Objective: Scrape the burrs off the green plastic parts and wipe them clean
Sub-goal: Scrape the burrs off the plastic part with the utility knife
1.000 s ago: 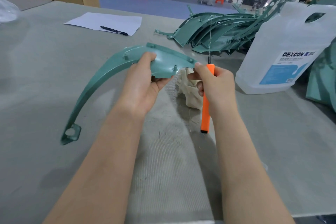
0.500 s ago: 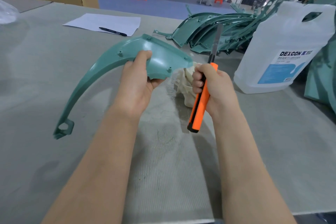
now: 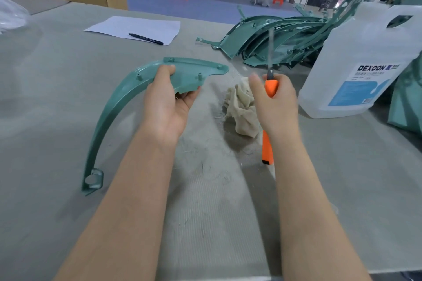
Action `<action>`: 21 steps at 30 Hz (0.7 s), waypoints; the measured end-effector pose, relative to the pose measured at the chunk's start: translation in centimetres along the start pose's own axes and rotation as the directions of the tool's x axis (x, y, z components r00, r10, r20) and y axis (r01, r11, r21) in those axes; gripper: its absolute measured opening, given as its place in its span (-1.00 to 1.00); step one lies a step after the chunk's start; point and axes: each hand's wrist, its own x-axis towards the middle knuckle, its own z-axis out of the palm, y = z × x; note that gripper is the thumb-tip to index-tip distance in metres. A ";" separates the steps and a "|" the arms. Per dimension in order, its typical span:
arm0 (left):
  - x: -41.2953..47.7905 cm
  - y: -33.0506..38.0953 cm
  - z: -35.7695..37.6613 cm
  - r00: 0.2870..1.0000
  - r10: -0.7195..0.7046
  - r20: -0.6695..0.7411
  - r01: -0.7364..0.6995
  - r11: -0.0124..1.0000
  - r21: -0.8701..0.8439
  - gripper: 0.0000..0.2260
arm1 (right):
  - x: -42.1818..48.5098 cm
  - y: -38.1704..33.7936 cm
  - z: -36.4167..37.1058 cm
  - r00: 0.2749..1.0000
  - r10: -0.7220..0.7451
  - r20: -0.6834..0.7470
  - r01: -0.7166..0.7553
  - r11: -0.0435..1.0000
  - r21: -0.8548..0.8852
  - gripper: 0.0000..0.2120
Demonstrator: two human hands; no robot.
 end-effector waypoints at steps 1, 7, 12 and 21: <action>0.0 0.0 0.0 1.000 -0.005 -0.006 0.005 1.000 -0.013 -0.94 | -0.2 -0.1 0.3 0.999 -0.022 0.024 0.023 0.999 -0.030 -0.75; 0.0 0.1 0.0 1.000 0.000 -0.015 -0.001 0.999 -0.053 -0.94 | -1.1 -0.4 1.7 0.980 -0.132 0.149 0.154 0.977 -0.148 -0.67; 0.2 0.1 0.0 1.000 -0.011 -0.008 0.011 0.996 -0.087 -0.94 | -1.3 -0.6 2.0 0.967 -0.114 0.230 0.151 0.978 -0.146 -0.62; 0.3 0.3 -0.1 1.000 -0.021 -0.006 0.020 0.998 -0.063 -0.94 | -1.2 -0.2 2.0 0.964 -0.099 0.247 0.155 0.963 -0.220 -0.61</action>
